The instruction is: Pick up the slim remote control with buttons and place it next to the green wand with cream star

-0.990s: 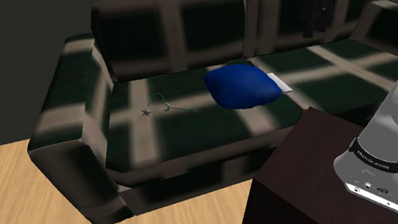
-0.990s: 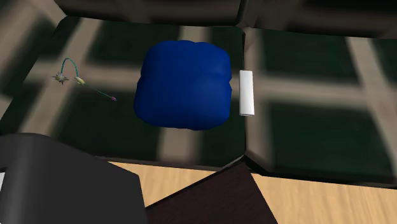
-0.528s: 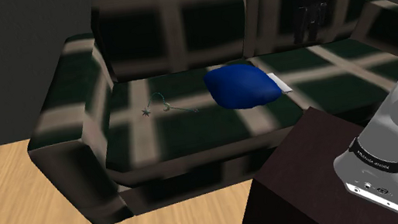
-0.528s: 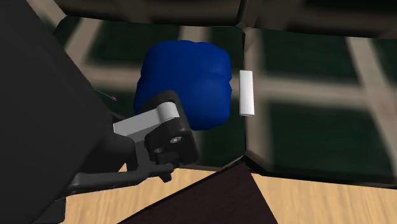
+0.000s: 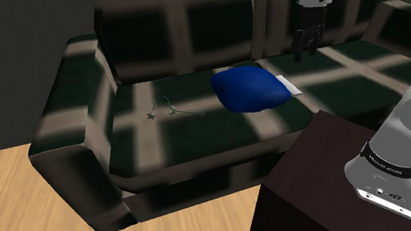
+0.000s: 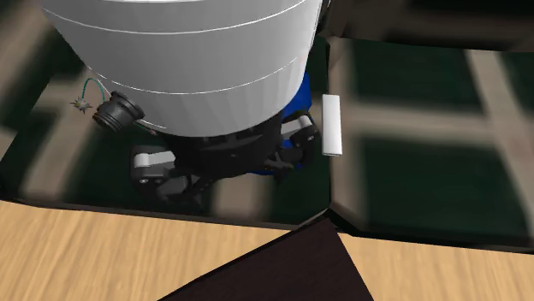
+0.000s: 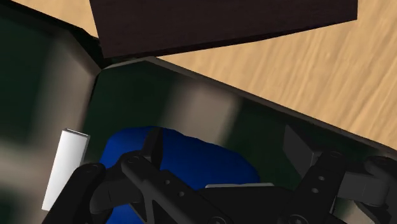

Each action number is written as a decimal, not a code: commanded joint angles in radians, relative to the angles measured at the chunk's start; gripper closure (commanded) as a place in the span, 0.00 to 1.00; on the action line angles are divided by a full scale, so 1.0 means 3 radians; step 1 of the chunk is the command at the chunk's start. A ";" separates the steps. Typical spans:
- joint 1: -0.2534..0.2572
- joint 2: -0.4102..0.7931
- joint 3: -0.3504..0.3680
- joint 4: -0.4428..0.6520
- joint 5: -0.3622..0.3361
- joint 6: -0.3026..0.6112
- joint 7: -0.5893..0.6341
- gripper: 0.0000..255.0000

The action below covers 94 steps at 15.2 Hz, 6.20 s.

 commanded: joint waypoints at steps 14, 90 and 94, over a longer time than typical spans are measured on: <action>-0.0222 0.1658 -0.0522 0.0347 0.0067 0.1508 -0.0553 0.00; -0.0879 0.3429 -0.0626 0.2260 0.0763 0.1556 -0.1253 1.00; -0.0734 0.3260 -0.0634 0.2093 0.0694 0.1565 -0.1094 1.00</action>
